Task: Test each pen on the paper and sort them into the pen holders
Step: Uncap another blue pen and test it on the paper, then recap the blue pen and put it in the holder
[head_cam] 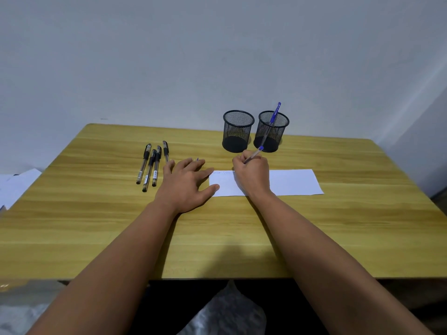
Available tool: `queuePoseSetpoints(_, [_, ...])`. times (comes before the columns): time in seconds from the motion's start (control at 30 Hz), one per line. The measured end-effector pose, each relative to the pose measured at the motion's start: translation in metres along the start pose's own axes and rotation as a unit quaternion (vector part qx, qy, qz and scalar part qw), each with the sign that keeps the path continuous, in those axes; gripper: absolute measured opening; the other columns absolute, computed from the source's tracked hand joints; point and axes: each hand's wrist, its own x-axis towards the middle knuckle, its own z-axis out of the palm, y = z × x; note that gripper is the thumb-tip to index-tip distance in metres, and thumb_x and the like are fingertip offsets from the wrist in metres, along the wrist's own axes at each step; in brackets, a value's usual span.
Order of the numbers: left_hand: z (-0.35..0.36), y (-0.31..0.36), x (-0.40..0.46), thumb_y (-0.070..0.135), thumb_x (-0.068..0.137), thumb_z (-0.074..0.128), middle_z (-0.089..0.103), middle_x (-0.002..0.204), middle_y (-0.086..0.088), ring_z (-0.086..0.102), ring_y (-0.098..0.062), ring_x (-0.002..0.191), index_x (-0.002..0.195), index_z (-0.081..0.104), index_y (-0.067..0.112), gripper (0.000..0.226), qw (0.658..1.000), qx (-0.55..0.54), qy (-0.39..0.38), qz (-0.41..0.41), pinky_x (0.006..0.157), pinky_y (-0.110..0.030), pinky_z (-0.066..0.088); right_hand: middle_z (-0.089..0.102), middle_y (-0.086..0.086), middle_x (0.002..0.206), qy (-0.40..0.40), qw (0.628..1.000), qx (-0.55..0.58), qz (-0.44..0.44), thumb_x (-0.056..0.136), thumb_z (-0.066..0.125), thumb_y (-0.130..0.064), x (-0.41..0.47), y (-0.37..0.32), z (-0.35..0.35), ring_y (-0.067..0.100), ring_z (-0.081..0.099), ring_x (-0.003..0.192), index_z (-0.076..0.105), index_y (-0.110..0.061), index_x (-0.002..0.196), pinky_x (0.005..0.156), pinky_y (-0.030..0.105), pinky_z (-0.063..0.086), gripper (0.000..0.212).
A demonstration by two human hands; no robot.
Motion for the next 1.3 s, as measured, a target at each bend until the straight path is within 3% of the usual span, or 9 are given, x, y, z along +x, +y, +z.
queuePoseSetpoints(0.13, [-0.001,0.001,0.0,0.077,0.089,0.035,0.039,0.16,0.009,0.027,-0.02,0.15,0.143,0.05,0.046,0.064,1.0,0.0,-0.001,0.0,0.12,-0.058,0.01,0.035,0.011,0.061,0.027,0.994,0.09,0.058,0.092,0.062,-0.009,0.005,-0.001,-0.004,0.022,0.038,0.059,0.036,-0.002,0.065,0.054,0.032,0.037,0.037])
queuePoseSetpoints(0.37, [-0.002,0.002,-0.001,0.079,0.088,0.031,0.039,0.16,0.009,0.027,-0.02,0.151,0.143,0.05,0.046,0.067,1.0,-0.002,-0.003,-0.001,0.12,-0.059,0.009,0.055,0.016,0.063,-0.017,0.974,0.178,0.14,0.101,0.067,-0.014,0.009,-0.009,-0.013,0.022,0.051,0.05,0.056,-0.007,0.077,0.045,0.026,0.042,0.028])
queuePoseSetpoints(0.53, [-0.004,0.002,-0.002,0.077,0.089,0.034,0.041,0.159,0.009,0.028,-0.019,0.15,0.145,0.049,0.043,0.068,1.0,-0.018,0.006,-0.001,0.12,-0.06,0.009,0.053,0.002,0.058,-0.033,0.98,0.18,0.079,0.1,0.076,-0.025,0.011,-0.023,-0.022,0.009,0.048,0.05,0.061,0.002,0.082,0.051,0.023,0.043,0.037])
queuePoseSetpoints(0.67, [-0.009,-0.001,0.0,0.066,0.092,0.039,0.055,0.147,0.009,0.041,-0.016,0.14,0.144,0.054,0.037,0.061,0.991,-0.082,0.099,-0.028,0.118,-0.056,0.02,0.051,-0.016,0.05,-0.001,0.988,0.149,0.037,0.095,0.082,-0.03,0.015,-0.031,-0.032,-0.001,0.045,0.048,0.058,-0.014,0.068,0.053,0.015,0.039,0.039])
queuePoseSetpoints(0.77, [-0.015,-0.005,0.008,0.056,0.092,0.044,0.064,0.131,0.005,0.048,-0.022,0.129,0.127,0.069,0.03,0.05,0.985,-0.032,0.131,-0.111,0.108,-0.05,0.03,0.066,-0.004,0.062,-0.014,0.984,0.162,0.071,0.098,0.078,-0.026,0.011,-0.038,-0.042,0.002,0.052,0.045,0.07,-0.012,0.079,0.046,0.016,0.042,0.025])
queuePoseSetpoints(0.9, [-0.023,-0.005,0.019,0.052,0.095,0.053,0.064,0.124,0.001,0.049,-0.027,0.122,0.107,0.077,0.03,0.035,0.982,0.055,0.061,-0.168,0.1,-0.046,0.031,0.076,0.014,0.082,-0.056,0.97,0.212,0.107,0.105,0.064,-0.011,0.005,-0.04,-0.051,0.013,0.058,0.054,0.077,-0.005,0.1,0.048,0.021,0.045,0.016])
queuePoseSetpoints(1.03, [-0.023,-0.003,0.025,0.045,0.097,0.054,0.065,0.121,0.004,0.05,-0.026,0.12,0.109,0.075,0.035,0.026,0.983,0.059,0.053,-0.167,0.097,-0.046,0.031,0.073,0.012,0.079,-0.047,0.972,0.205,0.103,0.1,0.074,-0.013,-0.002,-0.034,-0.054,0.012,0.059,0.054,0.072,0.001,0.097,0.052,0.025,0.05,0.014])
queuePoseSetpoints(1.13, [-0.023,0.0,0.027,0.041,0.096,0.059,0.071,0.105,0.008,0.056,-0.023,0.11,0.103,0.075,0.033,0.019,0.985,0.042,0.076,-0.15,0.092,-0.045,0.029,0.074,0.011,0.082,-0.065,0.971,0.202,0.11,0.1,0.075,-0.015,-0.004,-0.032,-0.059,0.01,0.06,0.056,0.077,0.002,0.103,0.053,0.025,0.053,0.017])
queuePoseSetpoints(1.3, [-0.033,0.008,0.025,0.038,0.096,0.061,0.072,0.103,0.018,0.056,-0.014,0.108,0.102,0.073,0.034,0.013,0.988,-0.055,0.109,-0.093,0.098,-0.045,0.025,0.082,0.017,0.095,-0.116,0.968,0.192,0.112,0.097,0.075,-0.008,-0.009,-0.028,-0.067,0.009,0.067,0.06,0.08,0.0,0.105,0.052,0.024,0.057,0.013])
